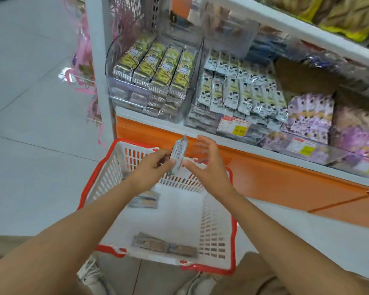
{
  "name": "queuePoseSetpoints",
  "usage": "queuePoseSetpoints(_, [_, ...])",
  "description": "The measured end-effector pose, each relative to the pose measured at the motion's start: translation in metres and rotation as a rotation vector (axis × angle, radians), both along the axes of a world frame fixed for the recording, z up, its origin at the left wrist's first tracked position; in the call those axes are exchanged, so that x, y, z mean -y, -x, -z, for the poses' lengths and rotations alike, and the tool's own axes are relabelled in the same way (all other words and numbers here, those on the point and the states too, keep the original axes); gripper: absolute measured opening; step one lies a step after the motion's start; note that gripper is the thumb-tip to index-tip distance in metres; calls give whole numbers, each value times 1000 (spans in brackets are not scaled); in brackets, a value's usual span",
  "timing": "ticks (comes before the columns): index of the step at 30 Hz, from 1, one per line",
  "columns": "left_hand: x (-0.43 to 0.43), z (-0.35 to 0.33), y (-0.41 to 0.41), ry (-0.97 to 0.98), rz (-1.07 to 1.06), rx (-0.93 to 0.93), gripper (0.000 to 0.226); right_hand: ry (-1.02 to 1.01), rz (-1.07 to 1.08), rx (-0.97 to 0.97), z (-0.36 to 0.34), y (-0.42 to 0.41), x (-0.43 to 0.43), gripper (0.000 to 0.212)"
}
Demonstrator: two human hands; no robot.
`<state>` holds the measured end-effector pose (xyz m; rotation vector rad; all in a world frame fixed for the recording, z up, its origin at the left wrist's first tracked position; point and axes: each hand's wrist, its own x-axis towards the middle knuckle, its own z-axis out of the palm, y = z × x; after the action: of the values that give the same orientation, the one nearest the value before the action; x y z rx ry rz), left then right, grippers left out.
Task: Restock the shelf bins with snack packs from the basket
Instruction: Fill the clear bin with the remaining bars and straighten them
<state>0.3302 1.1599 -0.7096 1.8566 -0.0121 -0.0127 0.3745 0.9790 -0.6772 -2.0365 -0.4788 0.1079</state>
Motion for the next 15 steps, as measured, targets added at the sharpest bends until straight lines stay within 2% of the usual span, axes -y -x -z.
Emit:
queuePoseSetpoints(4, [23,-34,-5,244,-26,19,17,-42,-4,19,-19,10,8,54])
queuePoseSetpoints(9, [33,-59,-15,250,57,45,26,-70,25,98,-59,10,13,34])
queuePoseSetpoints(11, [32,-70,-24,99,17,148,27,-53,66,158,-81,0,11,32])
queuePoseSetpoints(13, [23,-85,-35,-223,-99,322,42,-10,116,230,-104,-17,7,28])
queuePoseSetpoints(15, [10,-97,-47,-493,-170,438,47,80,157,291,-125,-39,3,25])
